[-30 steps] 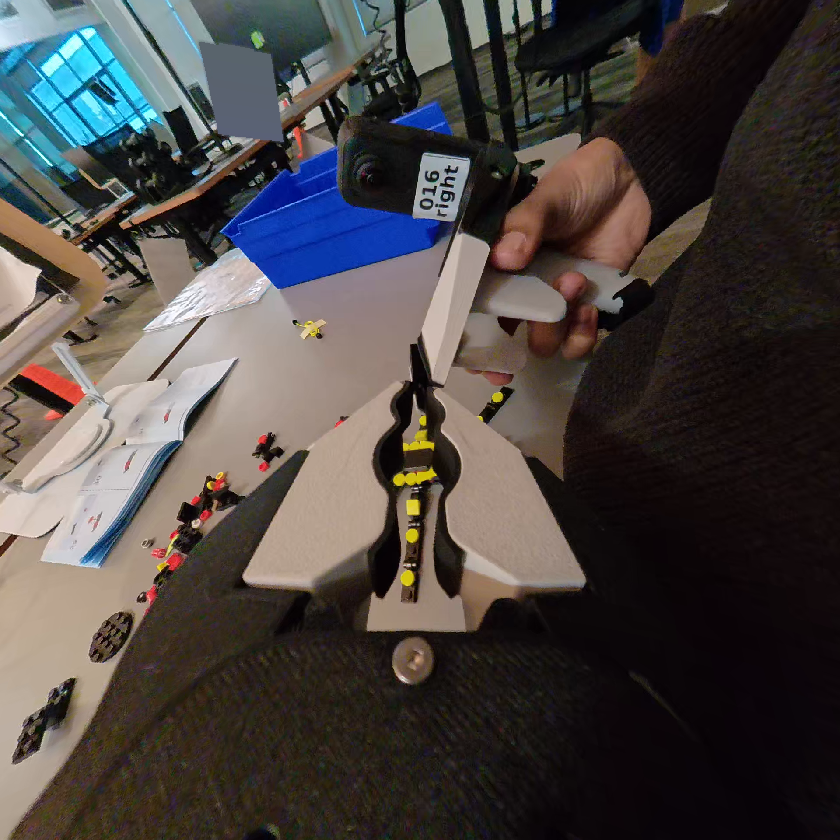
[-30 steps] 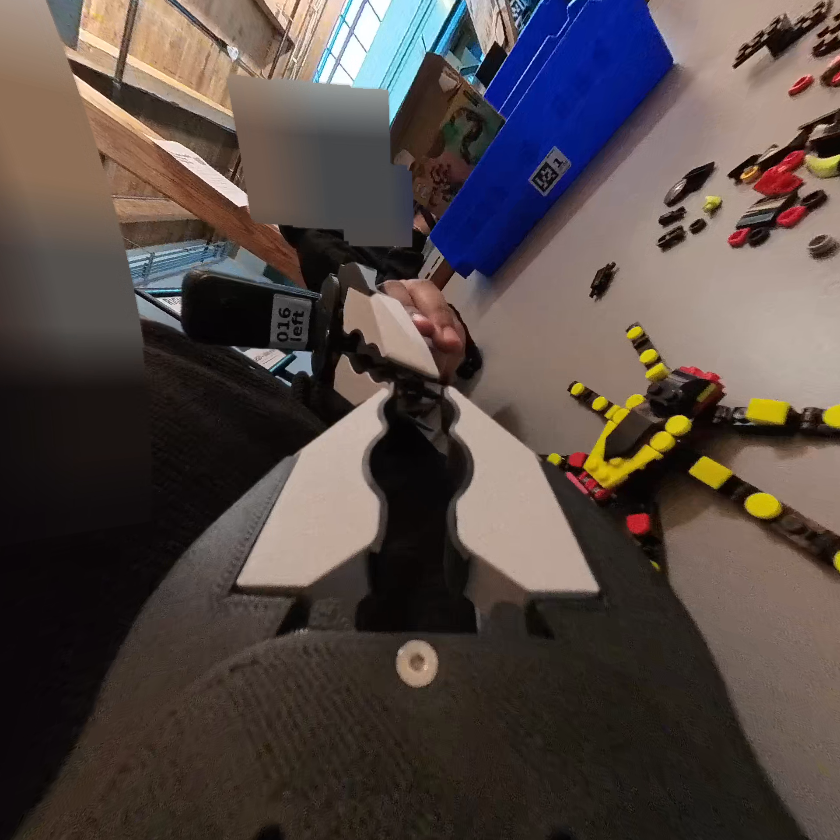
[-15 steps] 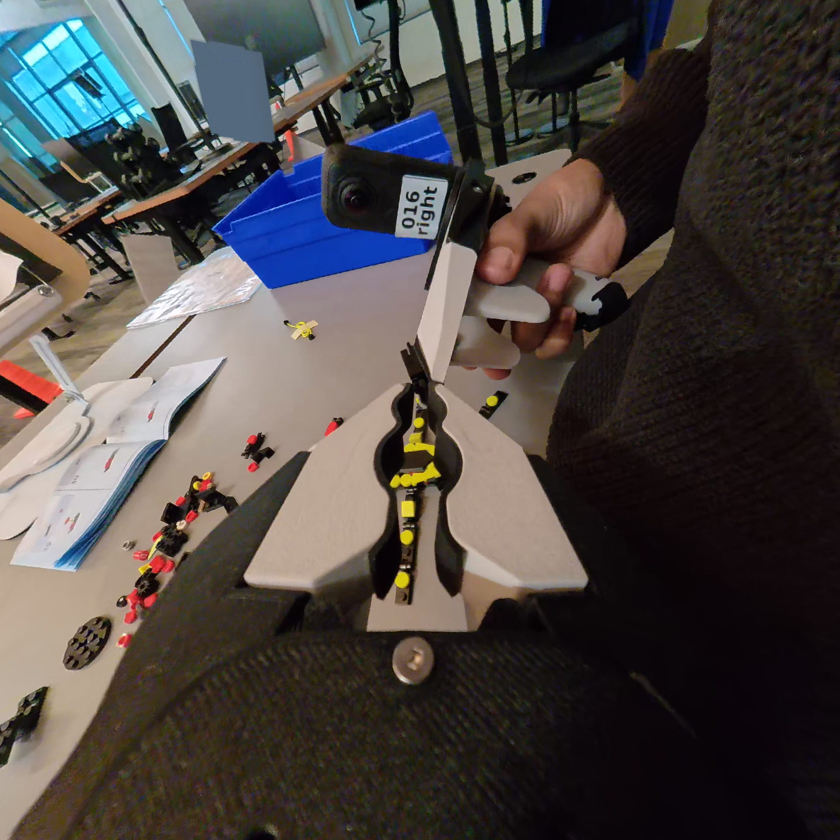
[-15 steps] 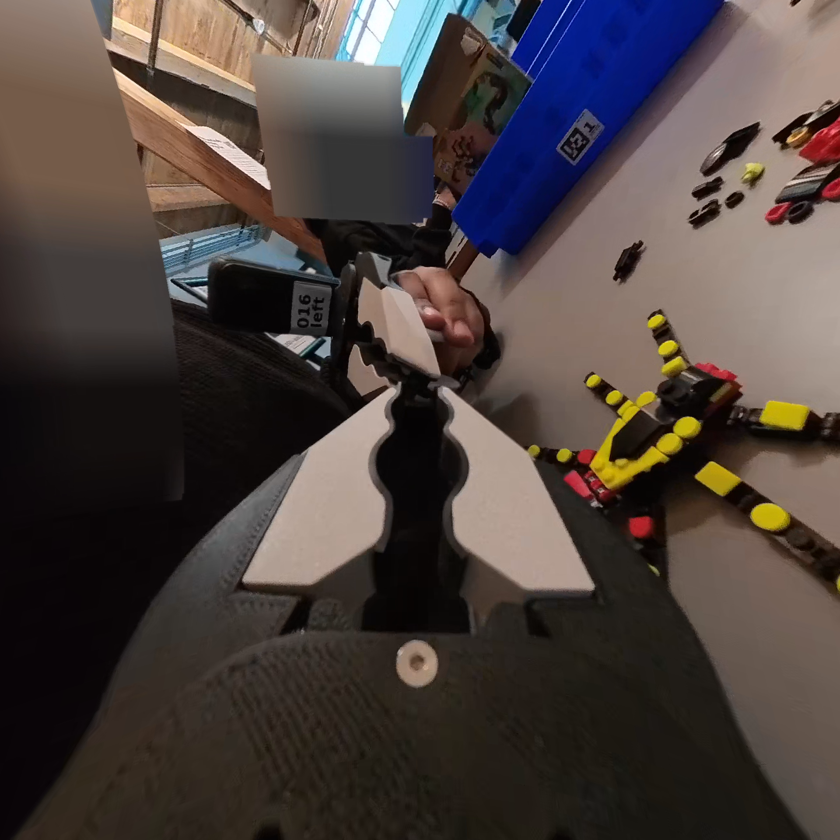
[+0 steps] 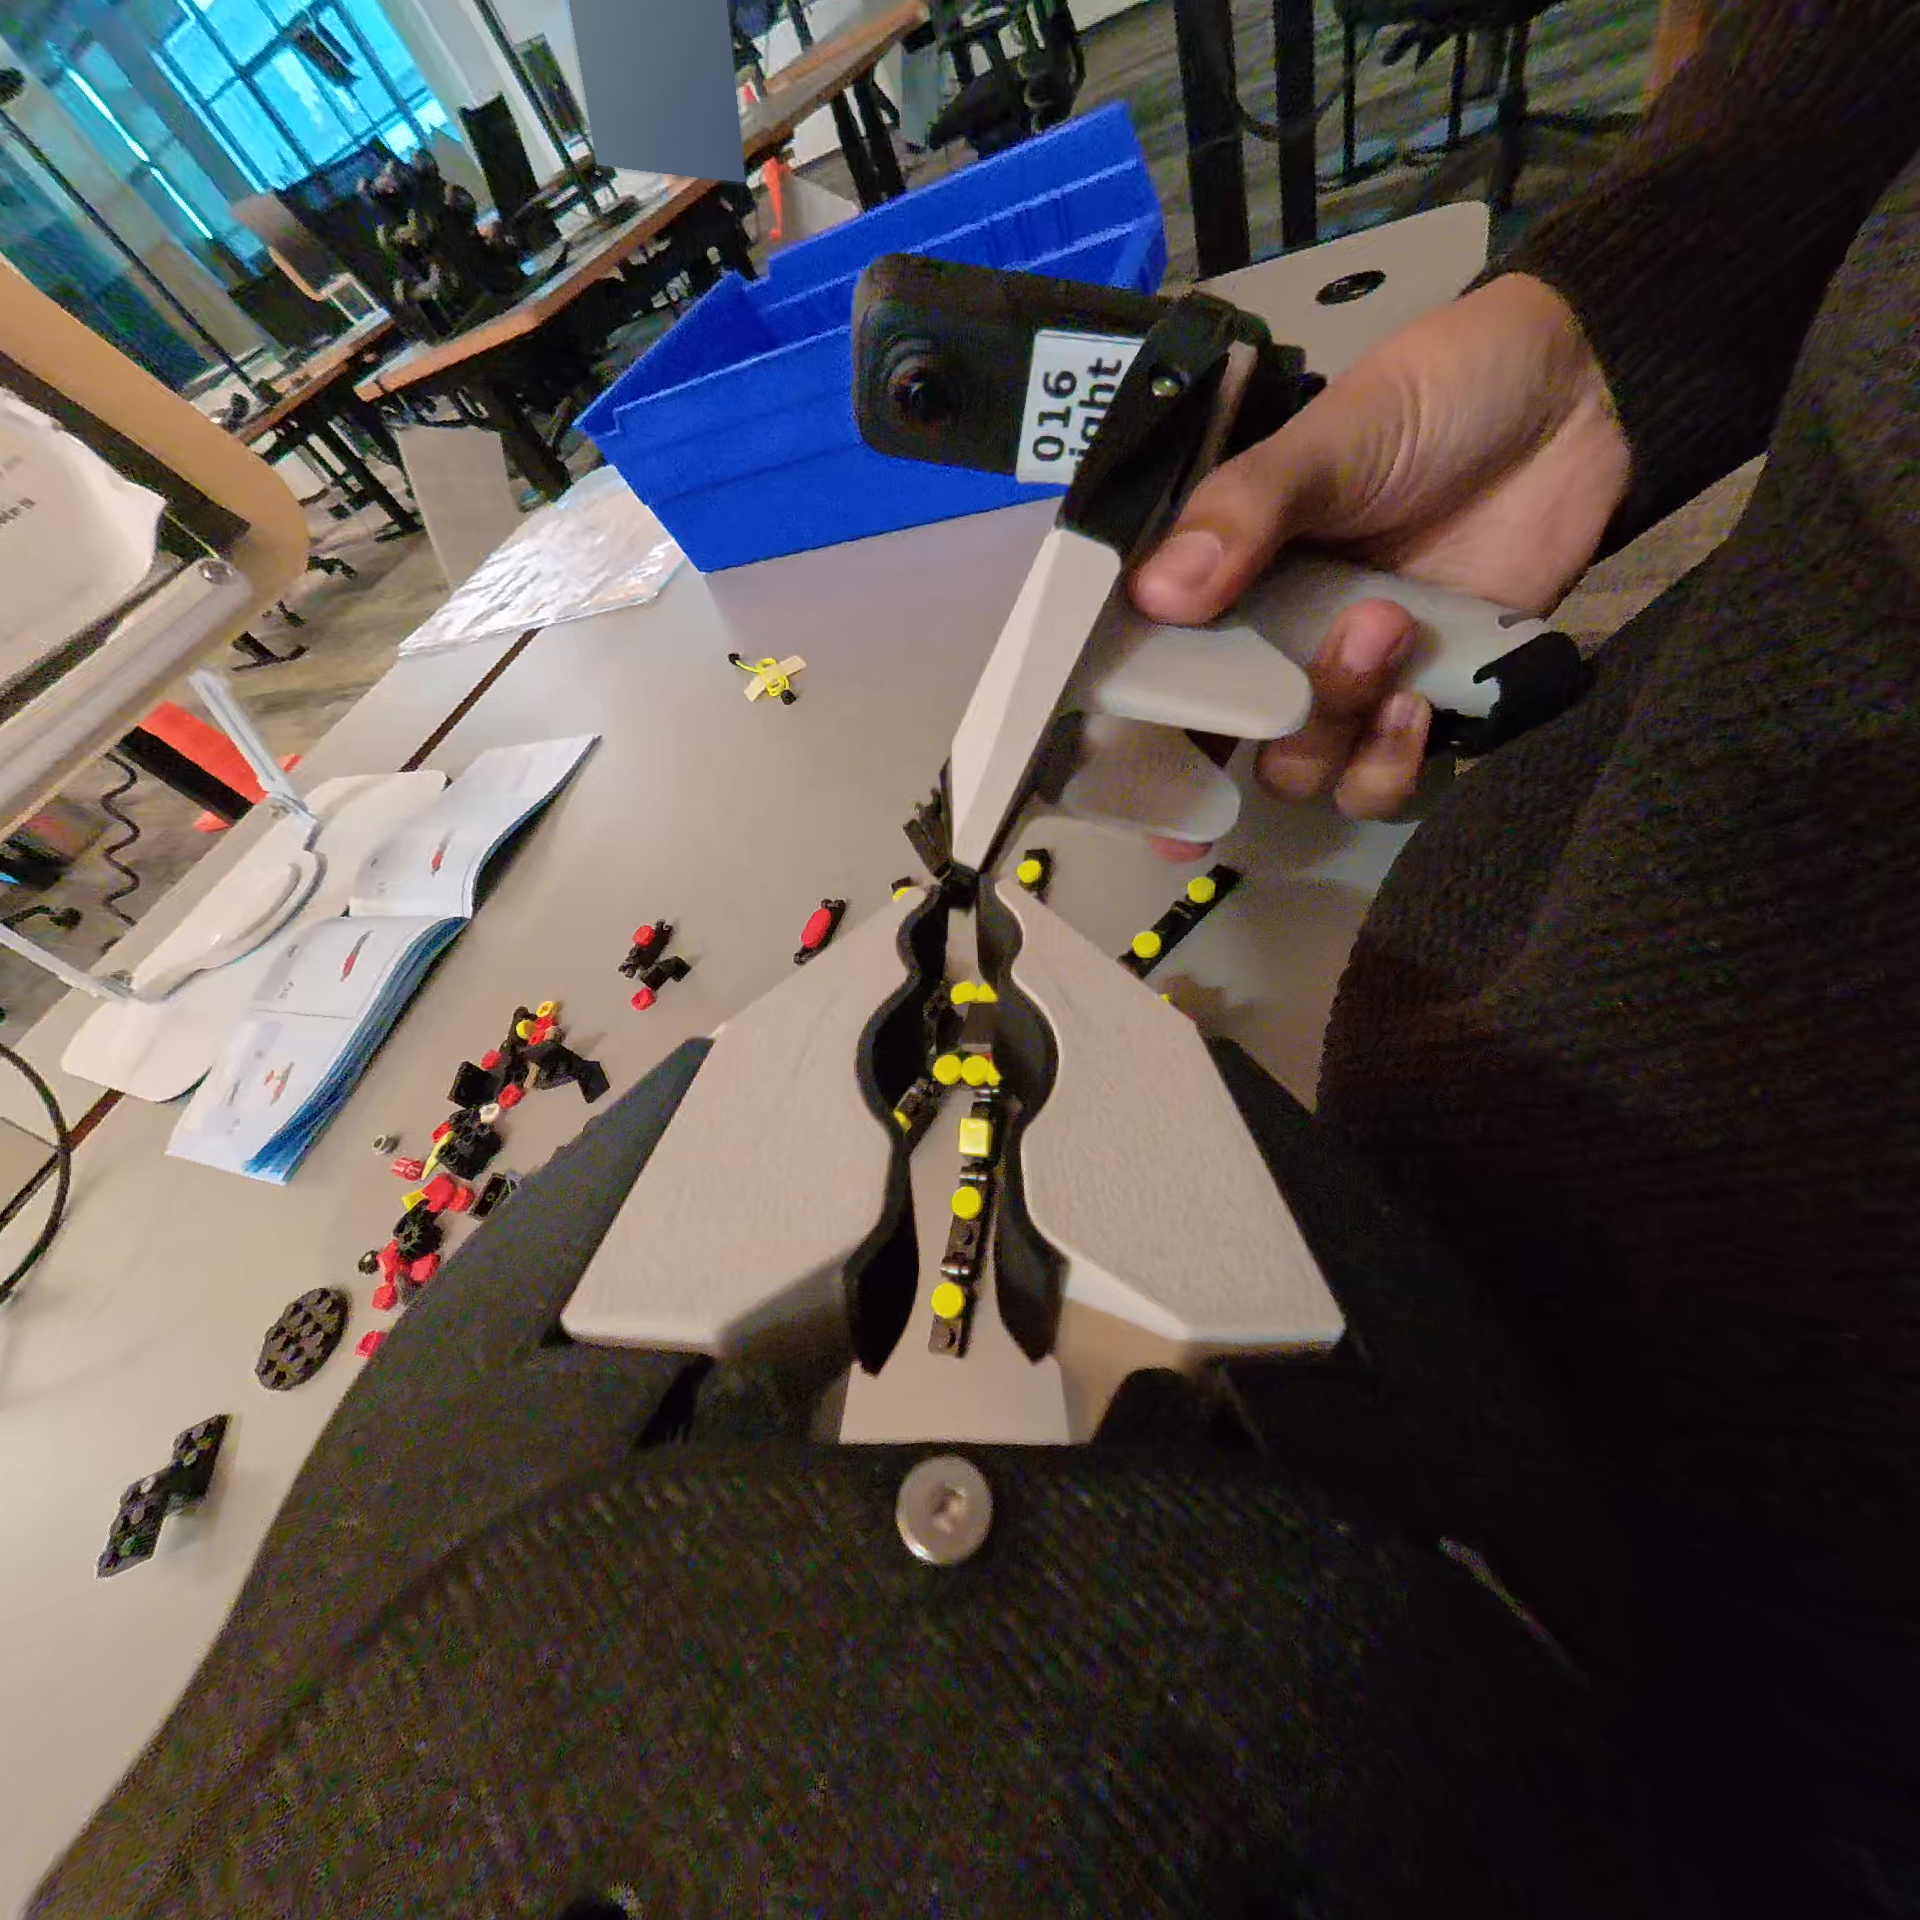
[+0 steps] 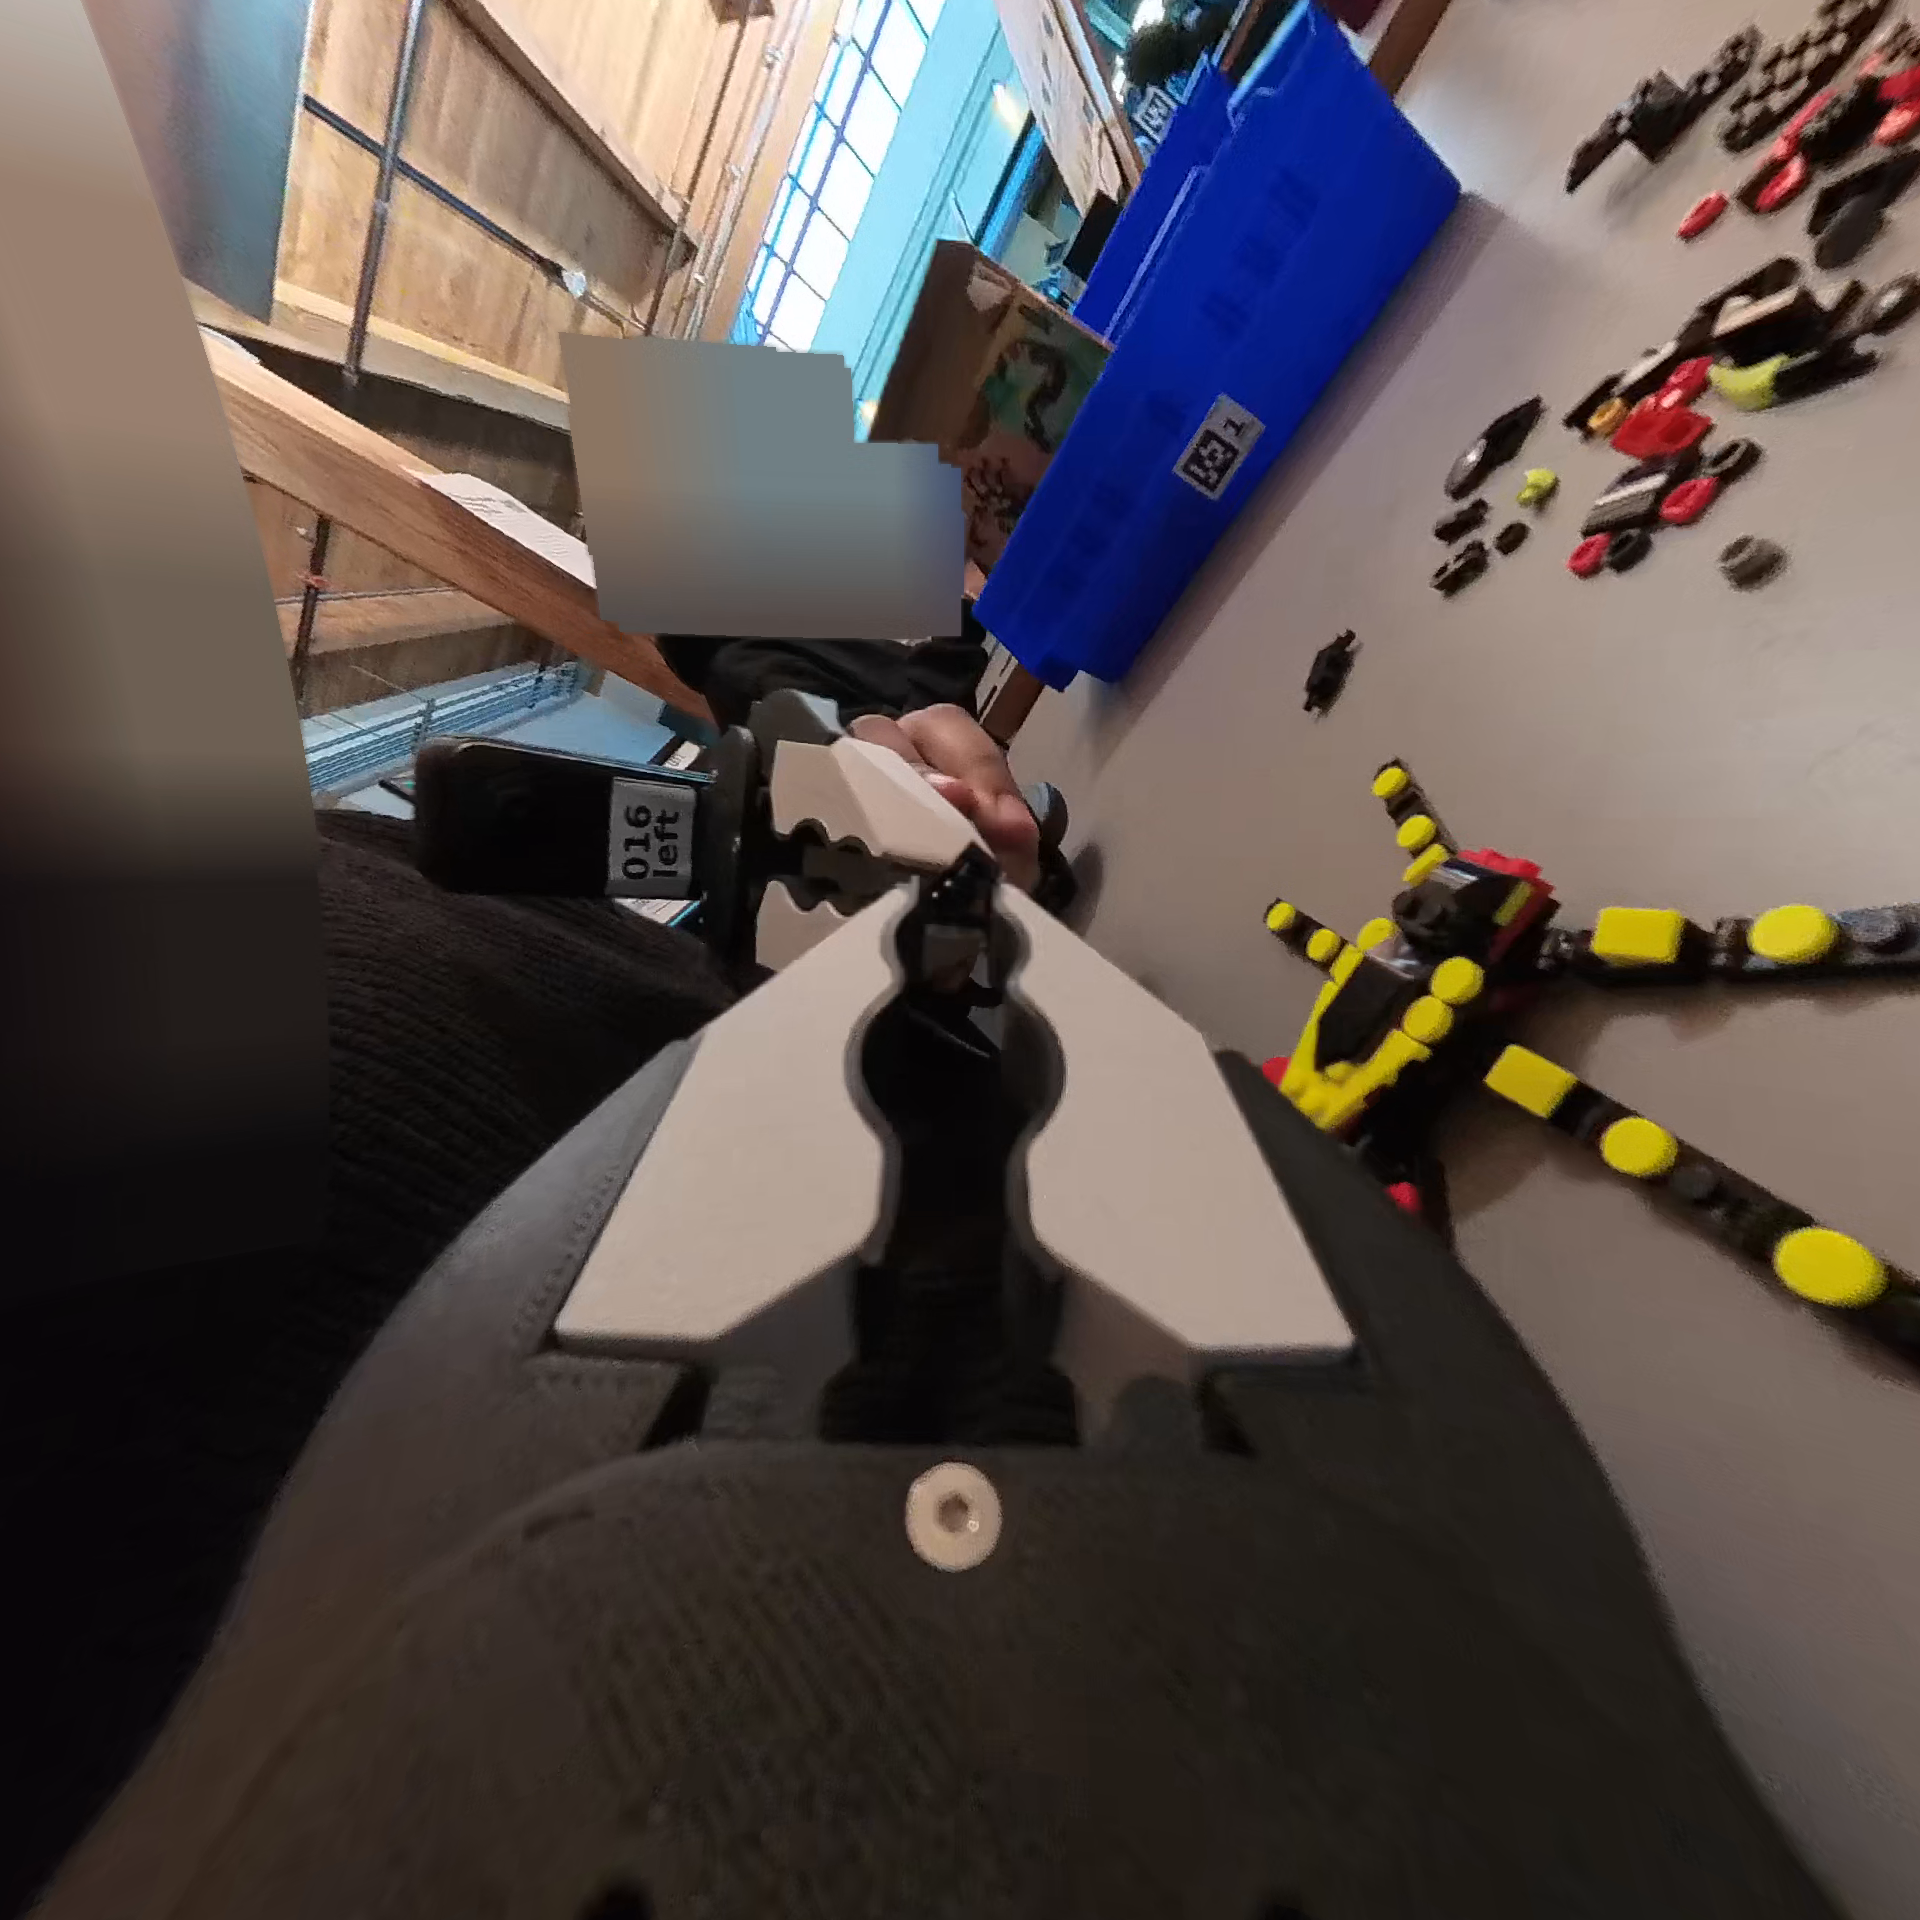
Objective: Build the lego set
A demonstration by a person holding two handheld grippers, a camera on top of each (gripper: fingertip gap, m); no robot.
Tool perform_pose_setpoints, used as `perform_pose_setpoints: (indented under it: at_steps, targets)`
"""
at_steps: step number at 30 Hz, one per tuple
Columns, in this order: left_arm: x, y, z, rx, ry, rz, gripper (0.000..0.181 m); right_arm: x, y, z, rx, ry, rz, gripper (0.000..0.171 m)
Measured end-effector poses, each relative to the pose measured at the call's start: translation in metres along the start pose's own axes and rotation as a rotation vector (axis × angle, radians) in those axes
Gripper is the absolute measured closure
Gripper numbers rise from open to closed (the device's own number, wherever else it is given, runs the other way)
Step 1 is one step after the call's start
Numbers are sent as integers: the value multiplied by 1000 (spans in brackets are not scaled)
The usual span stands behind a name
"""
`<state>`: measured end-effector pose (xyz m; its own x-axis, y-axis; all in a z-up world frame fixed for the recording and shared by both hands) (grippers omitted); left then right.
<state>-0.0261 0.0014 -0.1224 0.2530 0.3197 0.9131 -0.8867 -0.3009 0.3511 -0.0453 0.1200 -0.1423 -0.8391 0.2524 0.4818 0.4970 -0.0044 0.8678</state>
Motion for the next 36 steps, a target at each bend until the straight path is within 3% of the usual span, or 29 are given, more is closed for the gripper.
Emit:
perform_pose_setpoints:
  at_steps: [13, 25, 32, 36]
  targets:
    - [1, -4, 1, 6, 12, -43, 180, 0, -5, 1, 3, 1, -65, 156]
    - [1, -9, 1, 20, 41, -125, 180, -2, -5, 2, 18, 22, -71, 165]
    - [3, -11, 1, -10, 20, -93, 180, -2, -3, 4, 29, 81, -57, 165]
    - [-3, -17, 0, -86, 56, -70, 178, -6, -3, 5, -24, 209, 57, 165]
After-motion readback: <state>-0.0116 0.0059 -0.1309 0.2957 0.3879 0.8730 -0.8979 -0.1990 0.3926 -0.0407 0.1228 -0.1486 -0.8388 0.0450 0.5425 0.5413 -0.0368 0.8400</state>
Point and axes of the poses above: each gripper's, where its closed fingertips meet, z back along the fingers, x out of its top, y = z × x across the jaws, the point moved 7 cm from there along z, back along the fingers, and after that the axes turned 7 degrees about -y, right-handed, at the moved point
